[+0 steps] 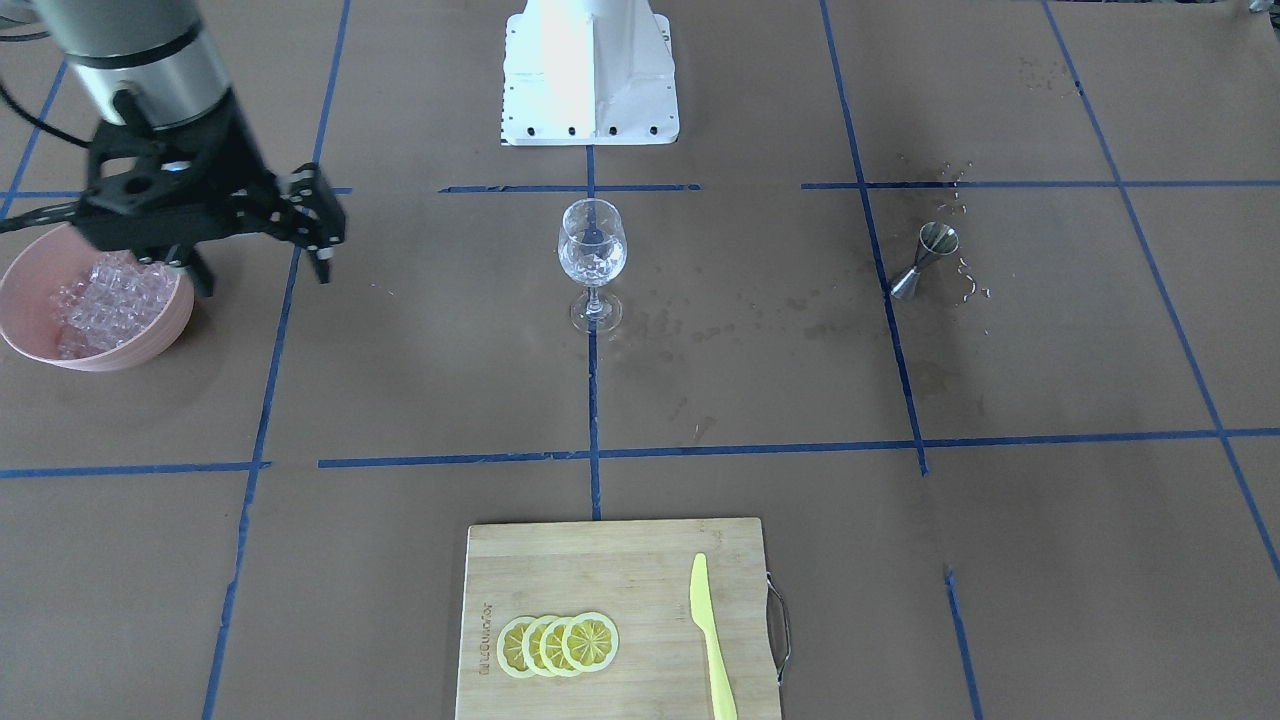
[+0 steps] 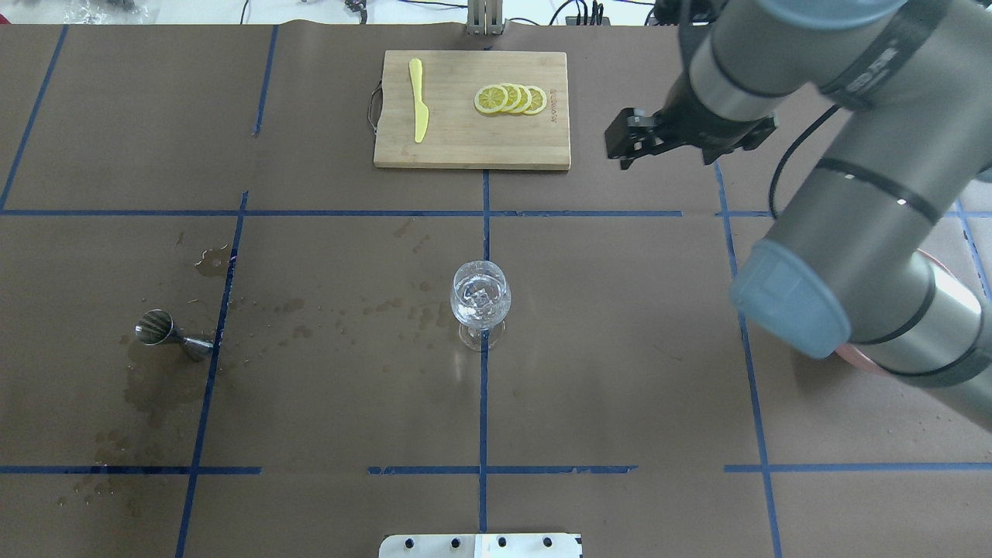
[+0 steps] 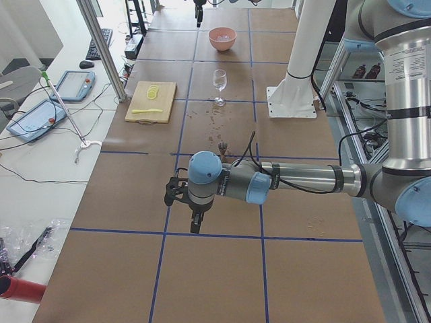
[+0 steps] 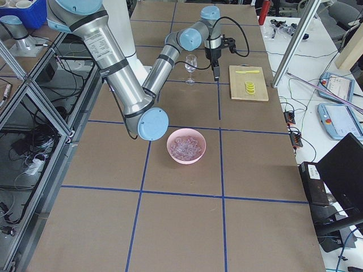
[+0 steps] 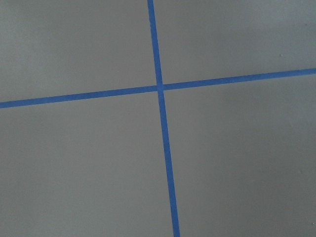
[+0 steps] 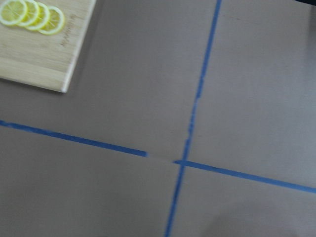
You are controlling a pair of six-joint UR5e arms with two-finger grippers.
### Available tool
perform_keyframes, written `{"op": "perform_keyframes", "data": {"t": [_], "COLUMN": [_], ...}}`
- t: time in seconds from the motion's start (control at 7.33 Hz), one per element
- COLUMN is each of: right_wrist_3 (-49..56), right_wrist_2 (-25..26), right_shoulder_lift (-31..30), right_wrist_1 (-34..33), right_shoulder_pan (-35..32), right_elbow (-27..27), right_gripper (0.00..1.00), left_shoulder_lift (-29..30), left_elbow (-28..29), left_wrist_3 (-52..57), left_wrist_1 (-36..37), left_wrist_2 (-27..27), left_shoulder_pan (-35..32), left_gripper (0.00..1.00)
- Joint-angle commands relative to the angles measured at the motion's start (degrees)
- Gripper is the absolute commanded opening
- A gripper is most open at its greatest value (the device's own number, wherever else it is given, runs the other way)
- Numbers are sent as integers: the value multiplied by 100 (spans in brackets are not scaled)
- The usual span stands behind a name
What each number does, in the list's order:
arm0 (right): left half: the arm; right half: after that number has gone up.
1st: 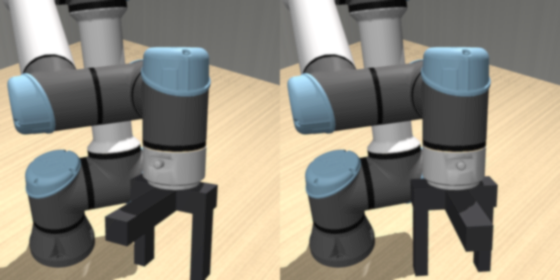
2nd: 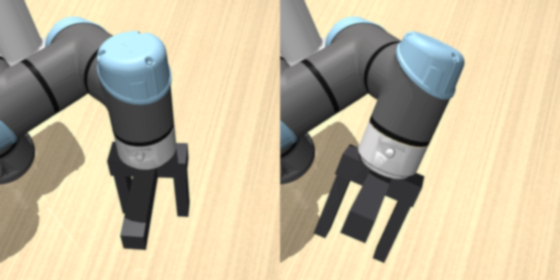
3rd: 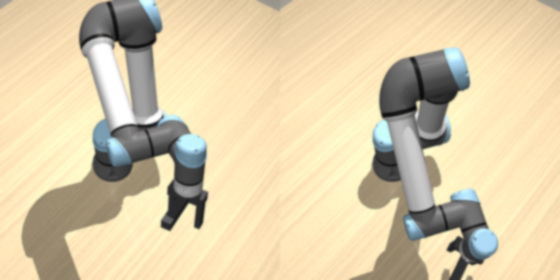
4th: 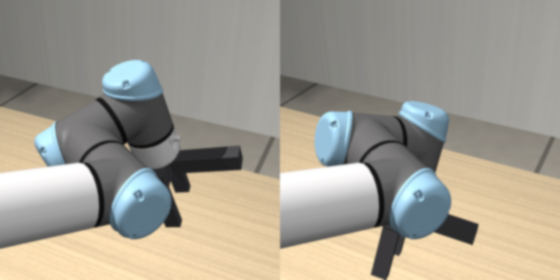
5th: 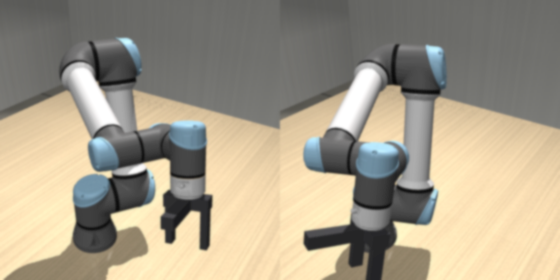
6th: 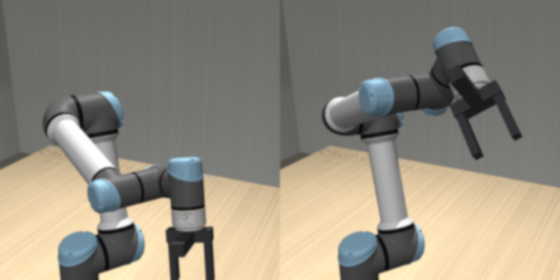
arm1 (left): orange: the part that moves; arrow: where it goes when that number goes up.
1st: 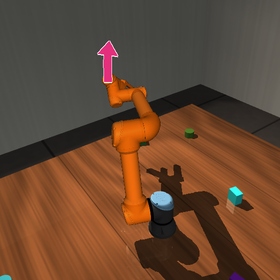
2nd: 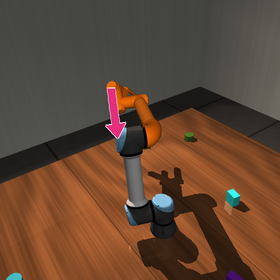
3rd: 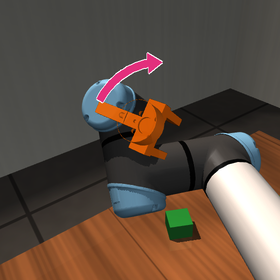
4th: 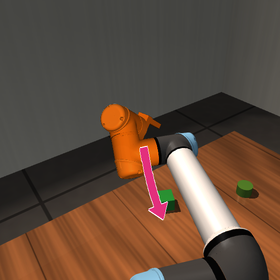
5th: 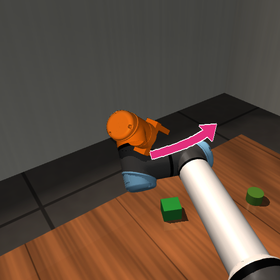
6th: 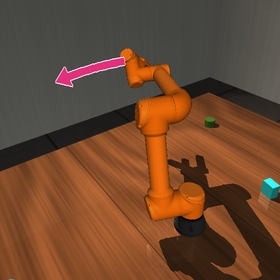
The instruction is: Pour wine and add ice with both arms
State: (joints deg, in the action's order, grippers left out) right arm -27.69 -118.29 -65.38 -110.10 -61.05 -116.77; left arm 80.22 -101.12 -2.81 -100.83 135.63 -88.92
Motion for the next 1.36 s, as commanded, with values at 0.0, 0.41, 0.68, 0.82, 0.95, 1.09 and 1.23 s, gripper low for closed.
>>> {"op": "perform_keyframes", "data": {"t": [0.0,0.41,0.68,0.82,0.95,1.09,1.23], "right_wrist_3": [2267,3699,3666,3683,3649,3631,3631], "right_wrist_2": [-500,-739,-818,-836,-905,-1010,-1220], "right_shoulder_lift": [-1147,-2370,-3039,-3103,-3338,-3393,-3394], "right_wrist_1": [6,15,15,241,940,1312,1490], "right_shoulder_pan": [-1203,-2146,-2778,-2825,-2825,-2825,-2825], "right_elbow": [66,189,626,1012,1268,1514,1630], "right_gripper": [100,100,100,100,100,100,100], "left_shoulder_lift": [2,-7,-15,-15,-15,-15,-24], "left_elbow": [-13,-22,-22,-22,-22,-13,-13], "left_wrist_3": [0,0,0,0,0,0,0], "left_wrist_1": [2,2,2,2,2,2,2], "left_wrist_2": [-2,-2,-11,-2,-2,-11,-2], "left_shoulder_pan": [-11,-11,-11,-11,-11,-11,-20], "left_gripper": [100,100,100,100,100,100,100]}}
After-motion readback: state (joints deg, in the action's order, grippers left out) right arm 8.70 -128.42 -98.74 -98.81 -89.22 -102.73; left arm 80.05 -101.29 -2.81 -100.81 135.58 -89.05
